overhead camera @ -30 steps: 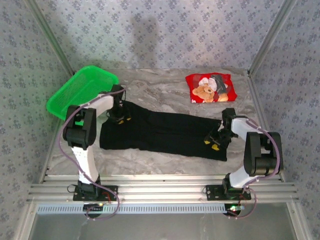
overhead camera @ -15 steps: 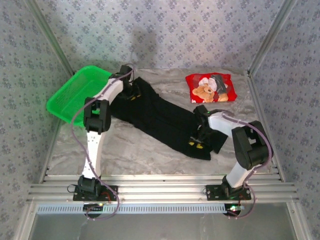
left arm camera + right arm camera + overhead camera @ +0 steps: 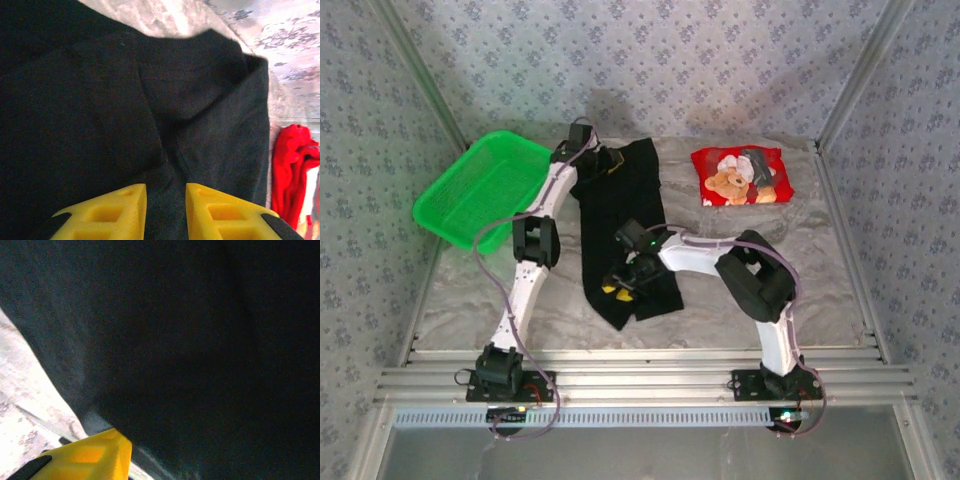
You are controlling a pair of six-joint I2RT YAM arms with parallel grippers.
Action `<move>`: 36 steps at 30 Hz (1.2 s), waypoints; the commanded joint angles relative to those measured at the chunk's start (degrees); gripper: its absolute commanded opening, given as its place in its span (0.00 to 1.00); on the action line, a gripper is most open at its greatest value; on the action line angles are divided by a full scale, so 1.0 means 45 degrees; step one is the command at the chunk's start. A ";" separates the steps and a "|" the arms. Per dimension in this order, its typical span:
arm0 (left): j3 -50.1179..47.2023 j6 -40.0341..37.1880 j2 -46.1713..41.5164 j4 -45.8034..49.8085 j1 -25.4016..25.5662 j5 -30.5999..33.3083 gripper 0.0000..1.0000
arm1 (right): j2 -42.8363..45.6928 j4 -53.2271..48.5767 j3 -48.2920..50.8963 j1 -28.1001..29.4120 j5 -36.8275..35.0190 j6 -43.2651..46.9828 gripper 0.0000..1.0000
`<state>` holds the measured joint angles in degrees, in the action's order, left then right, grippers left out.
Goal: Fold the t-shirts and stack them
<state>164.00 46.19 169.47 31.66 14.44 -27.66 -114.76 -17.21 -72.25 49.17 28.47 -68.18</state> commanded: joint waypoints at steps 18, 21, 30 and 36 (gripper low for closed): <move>-0.0288 0.0598 -0.5075 0.0915 -0.0711 -0.1383 0.75 | 0.6100 -0.3870 0.0145 0.0420 -0.1733 0.0750 0.74; -0.0302 -0.0677 -0.7122 0.3137 -0.0797 -0.1425 0.80 | 0.8165 -0.5721 0.0540 -0.0080 -0.2245 0.2143 0.82; -1.3861 -0.2197 -1.6338 0.3437 0.0793 -0.0106 0.74 | 1.0094 -0.6597 0.4393 -0.3132 -0.0188 0.7792 0.81; -2.3206 0.0068 -2.1730 0.0178 0.1340 -0.0092 0.68 | 0.9183 -0.3639 0.6119 -0.4057 0.0598 0.9336 0.75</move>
<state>71.26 41.01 73.28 38.81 19.35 -28.64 -72.18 -40.18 -45.69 31.81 27.94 -34.17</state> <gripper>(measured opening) 0.690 0.760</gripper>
